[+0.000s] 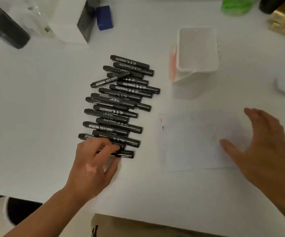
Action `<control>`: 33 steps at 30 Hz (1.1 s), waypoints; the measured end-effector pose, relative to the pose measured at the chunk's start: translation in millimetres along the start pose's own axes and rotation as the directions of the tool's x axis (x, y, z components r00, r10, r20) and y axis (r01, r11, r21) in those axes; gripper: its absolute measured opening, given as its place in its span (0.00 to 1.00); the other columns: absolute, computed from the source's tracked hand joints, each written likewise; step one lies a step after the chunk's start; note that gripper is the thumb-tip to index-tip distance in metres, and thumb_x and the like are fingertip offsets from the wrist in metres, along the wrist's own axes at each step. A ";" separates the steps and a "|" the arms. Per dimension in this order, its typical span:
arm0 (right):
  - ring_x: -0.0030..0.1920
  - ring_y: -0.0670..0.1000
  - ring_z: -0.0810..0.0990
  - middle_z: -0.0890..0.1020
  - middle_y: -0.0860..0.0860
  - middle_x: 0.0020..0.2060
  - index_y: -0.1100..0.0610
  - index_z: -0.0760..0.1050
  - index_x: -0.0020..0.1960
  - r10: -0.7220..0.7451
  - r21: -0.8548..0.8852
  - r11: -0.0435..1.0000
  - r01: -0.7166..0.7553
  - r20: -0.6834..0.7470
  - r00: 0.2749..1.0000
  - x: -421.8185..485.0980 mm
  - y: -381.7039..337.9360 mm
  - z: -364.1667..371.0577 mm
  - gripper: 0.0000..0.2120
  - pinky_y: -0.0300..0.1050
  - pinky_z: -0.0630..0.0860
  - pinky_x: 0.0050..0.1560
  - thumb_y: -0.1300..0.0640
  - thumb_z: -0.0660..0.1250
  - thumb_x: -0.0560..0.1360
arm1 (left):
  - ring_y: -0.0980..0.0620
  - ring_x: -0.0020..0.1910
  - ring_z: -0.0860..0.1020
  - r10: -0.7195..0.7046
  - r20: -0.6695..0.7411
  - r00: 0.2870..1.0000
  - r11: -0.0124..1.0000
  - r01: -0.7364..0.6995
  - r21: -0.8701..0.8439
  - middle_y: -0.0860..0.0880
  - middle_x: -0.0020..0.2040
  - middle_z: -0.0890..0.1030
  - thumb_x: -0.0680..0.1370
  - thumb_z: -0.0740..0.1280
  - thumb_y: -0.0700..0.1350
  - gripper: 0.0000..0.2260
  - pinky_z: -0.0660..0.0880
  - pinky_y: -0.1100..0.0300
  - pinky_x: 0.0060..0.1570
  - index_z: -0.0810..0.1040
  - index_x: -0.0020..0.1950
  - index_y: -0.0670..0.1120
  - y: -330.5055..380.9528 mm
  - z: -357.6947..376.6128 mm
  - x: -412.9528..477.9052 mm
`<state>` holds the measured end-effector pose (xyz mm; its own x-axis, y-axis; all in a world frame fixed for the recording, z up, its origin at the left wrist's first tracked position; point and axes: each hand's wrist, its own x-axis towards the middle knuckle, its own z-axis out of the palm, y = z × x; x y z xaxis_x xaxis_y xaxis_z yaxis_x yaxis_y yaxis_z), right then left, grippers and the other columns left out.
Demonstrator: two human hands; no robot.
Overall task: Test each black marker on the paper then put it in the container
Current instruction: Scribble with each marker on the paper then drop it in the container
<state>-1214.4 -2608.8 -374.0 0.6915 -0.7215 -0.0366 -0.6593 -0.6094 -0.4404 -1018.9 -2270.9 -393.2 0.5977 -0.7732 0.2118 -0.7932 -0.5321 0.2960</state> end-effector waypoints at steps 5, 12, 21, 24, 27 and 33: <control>0.66 0.51 0.72 0.75 0.44 0.67 0.42 0.78 0.60 -0.297 -0.023 0.954 0.298 0.031 0.954 -12.3 1.4 27.1 0.18 0.59 0.72 0.63 0.40 0.70 0.72 | 0.48 0.48 0.75 0.060 -0.143 0.988 0.998 -0.054 0.045 0.45 0.49 0.80 0.75 0.71 0.46 0.10 0.71 0.51 0.50 0.84 0.52 0.42 -7.4 17.6 -7.2; 0.67 0.50 0.72 0.78 0.45 0.64 0.45 0.81 0.60 -0.333 -0.081 0.936 0.343 0.119 0.935 -47.3 5.2 36.4 0.20 0.51 0.66 0.69 0.38 0.67 0.71 | 0.46 0.47 0.76 0.063 -0.200 0.978 0.997 -0.051 0.065 0.47 0.49 0.81 0.76 0.67 0.51 0.13 0.73 0.49 0.49 0.84 0.54 0.45 -2.9 25.7 -15.7; 0.60 0.41 0.73 0.77 0.41 0.62 0.45 0.76 0.65 -0.443 0.037 0.892 0.450 -0.116 0.889 -82.6 7.3 8.5 0.20 0.38 0.68 0.62 0.42 0.69 0.75 | 0.58 0.43 0.79 0.056 -0.278 0.959 0.992 -0.086 -0.097 0.61 0.44 0.80 0.78 0.70 0.47 0.06 0.76 0.60 0.42 0.79 0.53 0.55 31.6 -1.2 -15.5; 0.53 0.30 0.74 0.76 0.30 0.53 0.39 0.76 0.59 -0.440 0.175 0.872 0.458 -0.133 0.888 -89.3 -2.0 0.3 0.13 0.20 0.67 0.50 0.43 0.71 0.75 | 0.62 0.44 0.80 -0.218 -0.242 0.946 0.888 0.090 -0.451 0.59 0.40 0.81 0.77 0.71 0.49 0.06 0.75 0.67 0.40 0.76 0.47 0.59 62.5 -2.6 -8.3; 0.52 0.31 0.79 0.82 0.34 0.49 0.38 0.78 0.54 -0.440 0.381 0.819 0.429 -0.062 0.896 -91.7 -18.8 2.3 0.09 0.24 0.73 0.47 0.45 0.73 0.75 | 0.51 0.46 0.83 -0.304 -0.074 0.950 0.598 0.129 -0.791 0.51 0.45 0.84 0.78 0.71 0.44 0.06 0.80 0.56 0.47 0.78 0.51 0.55 94.1 0.6 5.2; 0.51 0.34 0.81 0.85 0.37 0.50 0.36 0.72 0.57 -0.401 0.520 0.813 0.262 0.175 0.899 -73.1 -37.4 14.6 0.14 0.34 0.74 0.49 0.39 0.72 0.74 | 0.40 0.50 0.85 -0.242 0.154 0.958 0.054 0.171 -0.984 0.42 0.47 0.83 0.78 0.70 0.36 0.13 0.80 0.53 0.47 0.75 0.61 0.45 122.9 14.4 30.0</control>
<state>-1236.0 -2528.5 -367.9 0.9378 -0.3468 -0.0134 -0.2019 -0.5138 -0.8338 -1100.2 -2364.4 -363.8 0.7468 -0.6649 -0.0118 0.1741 0.1784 0.9684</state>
